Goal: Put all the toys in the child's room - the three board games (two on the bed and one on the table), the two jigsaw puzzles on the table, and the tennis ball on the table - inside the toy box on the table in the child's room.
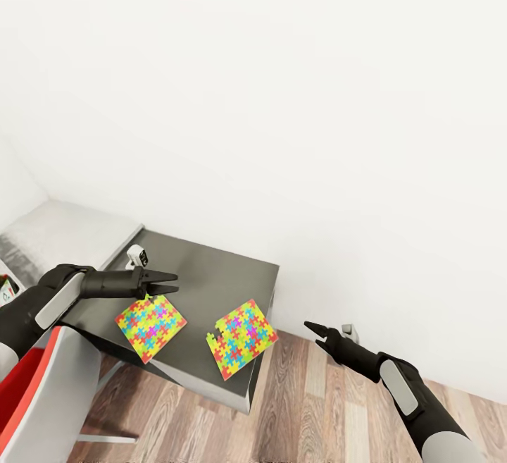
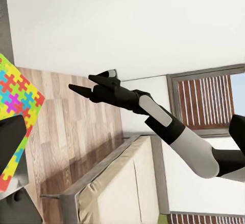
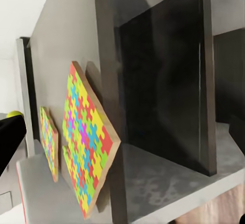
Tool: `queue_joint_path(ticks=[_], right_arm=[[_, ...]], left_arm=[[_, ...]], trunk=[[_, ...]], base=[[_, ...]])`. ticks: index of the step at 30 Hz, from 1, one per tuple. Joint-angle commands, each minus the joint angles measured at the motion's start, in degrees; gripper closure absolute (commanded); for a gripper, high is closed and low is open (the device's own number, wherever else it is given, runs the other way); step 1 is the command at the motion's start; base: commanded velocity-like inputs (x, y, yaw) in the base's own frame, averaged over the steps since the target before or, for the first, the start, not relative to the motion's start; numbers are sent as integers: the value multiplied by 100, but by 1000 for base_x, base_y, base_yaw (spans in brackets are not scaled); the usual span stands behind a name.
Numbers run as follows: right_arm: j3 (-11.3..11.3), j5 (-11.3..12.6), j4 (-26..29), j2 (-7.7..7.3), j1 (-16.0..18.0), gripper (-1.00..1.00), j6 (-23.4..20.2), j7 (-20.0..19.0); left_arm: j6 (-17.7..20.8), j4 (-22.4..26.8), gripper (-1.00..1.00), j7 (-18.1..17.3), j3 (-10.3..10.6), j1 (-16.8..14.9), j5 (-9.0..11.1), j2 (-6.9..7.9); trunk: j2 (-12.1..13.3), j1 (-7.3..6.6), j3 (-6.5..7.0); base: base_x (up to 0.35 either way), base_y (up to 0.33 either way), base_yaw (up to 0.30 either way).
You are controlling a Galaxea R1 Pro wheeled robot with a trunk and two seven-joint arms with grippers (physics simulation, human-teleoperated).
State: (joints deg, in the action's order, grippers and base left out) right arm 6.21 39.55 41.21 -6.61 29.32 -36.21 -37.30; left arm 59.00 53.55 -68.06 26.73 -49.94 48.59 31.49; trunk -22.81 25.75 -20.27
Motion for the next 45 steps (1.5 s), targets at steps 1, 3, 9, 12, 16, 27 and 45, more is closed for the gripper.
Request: queue_joint_path(ticks=[1, 3, 9, 12, 16, 27, 45], right_arm=[[12, 20, 1, 1, 4, -100, -38, -6], [12, 19, 1, 2, 4, -100, -37, -6], [-67, 18, 1, 19, 4, -100, -19, -6], [-152, 18, 1, 19, 4, -100, -13, -6], [-206, 18, 1, 37, 4, -100, -10, -6], [-235, 34, 31, 91, 4, -100, -13, -6], [-654, 39, 26, 370, 148, -100, 299, 3]], left_arm=[[33, -3, -100, -14, 22, -10, 23, 6], [33, -3, -100, -14, 24, -12, 25, 6], [33, -3, -100, -14, 25, -10, 27, 6], [33, -3, -100, -14, 25, -10, 27, 6], [33, -3, -100, -14, 25, -10, 27, 6], [33, -3, -100, -14, 24, -11, 27, 6], [28, -3, -100, -14, 37, -9, 16, 6]], trunk=[[-11, 3, -19], [-11, 3, -38], [-11, 3, -94], [-11, 3, -122], [-11, 3, -159], [-11, 3, -253], [-11, 3, -268]], base=[[0, 0, 0], [0, 0, 0], [0, 0, 0], [0, 0, 0], [0, 0, 0], [0, 0, 0], [0, 0, 0]])
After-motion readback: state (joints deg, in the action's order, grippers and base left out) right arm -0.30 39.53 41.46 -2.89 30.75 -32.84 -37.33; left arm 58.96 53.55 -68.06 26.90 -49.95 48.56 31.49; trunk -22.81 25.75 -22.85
